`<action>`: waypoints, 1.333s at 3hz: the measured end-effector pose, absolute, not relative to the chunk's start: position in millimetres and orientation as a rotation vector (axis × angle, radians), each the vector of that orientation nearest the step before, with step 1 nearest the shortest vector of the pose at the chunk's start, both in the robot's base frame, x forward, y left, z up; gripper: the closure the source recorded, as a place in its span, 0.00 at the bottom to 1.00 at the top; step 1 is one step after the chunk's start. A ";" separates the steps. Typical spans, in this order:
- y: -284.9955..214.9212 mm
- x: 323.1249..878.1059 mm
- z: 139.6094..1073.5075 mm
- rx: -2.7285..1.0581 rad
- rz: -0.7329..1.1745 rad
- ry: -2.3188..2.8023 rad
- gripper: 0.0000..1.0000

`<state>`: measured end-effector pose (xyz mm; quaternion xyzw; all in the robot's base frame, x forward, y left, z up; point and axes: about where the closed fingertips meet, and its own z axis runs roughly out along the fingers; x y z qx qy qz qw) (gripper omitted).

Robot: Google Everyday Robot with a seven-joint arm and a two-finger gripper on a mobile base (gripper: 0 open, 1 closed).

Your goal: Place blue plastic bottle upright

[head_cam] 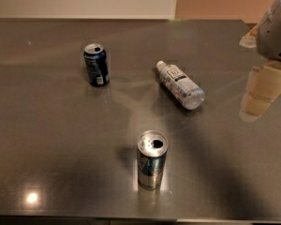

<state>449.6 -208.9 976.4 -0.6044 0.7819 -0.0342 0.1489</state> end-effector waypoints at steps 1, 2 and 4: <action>-196.3 471.1 972.1 -1.703 -0.048 2.289 0.00; -183.3 497.2 963.7 -1.614 -0.021 2.377 0.00; -158.3 538.8 943.2 -1.338 0.038 2.573 0.00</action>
Offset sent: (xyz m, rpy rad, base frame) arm 0.0720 0.0387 -0.0236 0.0506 0.1346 -0.2389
